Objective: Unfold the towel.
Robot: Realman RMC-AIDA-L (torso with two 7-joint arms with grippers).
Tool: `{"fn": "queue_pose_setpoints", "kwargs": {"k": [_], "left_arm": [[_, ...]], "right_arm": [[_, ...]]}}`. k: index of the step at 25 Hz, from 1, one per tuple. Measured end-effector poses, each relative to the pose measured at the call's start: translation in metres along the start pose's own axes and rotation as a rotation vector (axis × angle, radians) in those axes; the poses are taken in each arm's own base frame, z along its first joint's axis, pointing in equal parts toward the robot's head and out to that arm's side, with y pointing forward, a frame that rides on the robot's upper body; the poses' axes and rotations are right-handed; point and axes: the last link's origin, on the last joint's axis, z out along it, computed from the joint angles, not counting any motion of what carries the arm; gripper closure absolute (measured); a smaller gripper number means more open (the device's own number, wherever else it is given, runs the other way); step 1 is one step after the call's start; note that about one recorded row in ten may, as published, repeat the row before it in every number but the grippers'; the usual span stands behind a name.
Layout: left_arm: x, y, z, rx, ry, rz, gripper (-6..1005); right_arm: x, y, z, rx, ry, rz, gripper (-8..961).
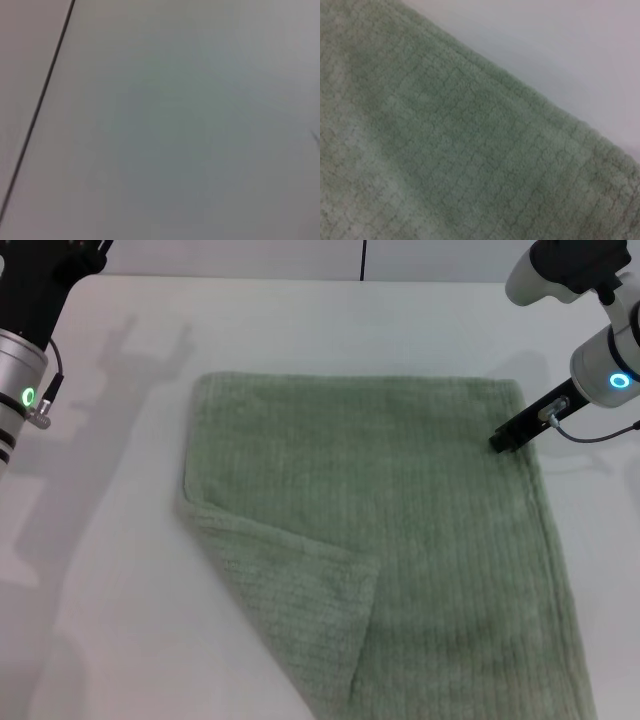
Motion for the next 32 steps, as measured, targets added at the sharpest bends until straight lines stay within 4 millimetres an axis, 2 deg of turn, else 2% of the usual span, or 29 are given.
{"fn": "queue_pose_setpoints", "kwargs": {"k": [8, 9, 11, 17, 19, 21, 24, 28, 29, 32], "left_arm": [[0.012, 0.005, 0.007, -0.162, -0.038, -0.226, 248], [0.019, 0.009, 0.011, -0.239, -0.068, -0.283, 249], [0.022, 0.01, 0.013, -0.272, -0.083, -0.31, 250], [0.053, 0.026, 0.022, -0.488, -0.179, -0.385, 253], [0.069, 0.034, 0.024, -0.588, -0.241, -0.384, 254], [0.073, 0.036, 0.023, -0.619, -0.266, -0.381, 255], [0.087, 0.048, 0.022, -0.756, -0.373, -0.328, 256], [0.094, 0.057, 0.019, -0.839, -0.454, -0.267, 258], [0.096, 0.062, 0.018, -0.874, -0.51, -0.206, 259], [0.095, 0.065, 0.015, -0.903, -0.579, -0.143, 260]], "right_arm": [[0.0, 0.002, 0.002, -0.006, 0.007, 0.002, 933], [0.0, 0.001, 0.002, -0.005, 0.006, 0.002, 933], [0.0, 0.002, 0.002, -0.005, 0.005, 0.002, 933], [0.0, 0.002, 0.002, -0.007, 0.005, 0.002, 933], [0.0, 0.003, 0.003, -0.008, 0.005, 0.002, 933], [0.0, 0.003, 0.003, -0.008, 0.005, 0.003, 933], [-0.001, 0.003, 0.003, -0.009, 0.005, 0.004, 933], [-0.001, 0.004, 0.003, -0.009, 0.005, 0.004, 933], [-0.001, 0.004, 0.003, -0.01, 0.006, 0.004, 933], [-0.001, 0.004, 0.003, -0.011, 0.006, 0.004, 933]]}}
